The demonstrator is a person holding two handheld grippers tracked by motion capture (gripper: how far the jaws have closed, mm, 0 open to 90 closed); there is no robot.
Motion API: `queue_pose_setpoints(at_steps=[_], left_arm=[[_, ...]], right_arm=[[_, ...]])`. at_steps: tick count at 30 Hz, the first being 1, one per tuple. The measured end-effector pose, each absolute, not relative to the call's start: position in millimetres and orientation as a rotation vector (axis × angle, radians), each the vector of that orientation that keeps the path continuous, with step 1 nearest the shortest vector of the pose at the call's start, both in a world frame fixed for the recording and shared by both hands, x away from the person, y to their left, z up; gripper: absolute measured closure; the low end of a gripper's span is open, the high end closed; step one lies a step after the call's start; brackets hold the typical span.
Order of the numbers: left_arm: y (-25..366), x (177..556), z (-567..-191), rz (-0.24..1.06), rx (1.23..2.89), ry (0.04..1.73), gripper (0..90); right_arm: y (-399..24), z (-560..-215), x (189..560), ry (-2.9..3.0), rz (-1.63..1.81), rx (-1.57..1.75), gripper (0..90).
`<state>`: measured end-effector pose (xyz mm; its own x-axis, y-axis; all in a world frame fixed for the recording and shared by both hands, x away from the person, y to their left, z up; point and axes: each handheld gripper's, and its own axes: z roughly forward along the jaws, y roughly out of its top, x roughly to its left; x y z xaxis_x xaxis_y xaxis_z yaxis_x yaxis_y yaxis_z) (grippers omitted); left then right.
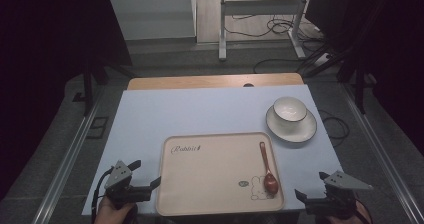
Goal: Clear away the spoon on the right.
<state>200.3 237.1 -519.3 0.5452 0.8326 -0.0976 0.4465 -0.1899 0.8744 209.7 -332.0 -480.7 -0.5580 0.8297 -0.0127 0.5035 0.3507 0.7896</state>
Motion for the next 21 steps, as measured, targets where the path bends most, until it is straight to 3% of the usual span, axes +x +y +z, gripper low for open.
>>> queue_pose_setpoints(at_steps=[21], left_arm=[[236.6, 200.4, -519.1, 0.508, 1.828, 1.049, 6.8]], right_arm=[[-335.9, -489.7, 212.8, 2.260, 1.014, 1.229, 0.0]])
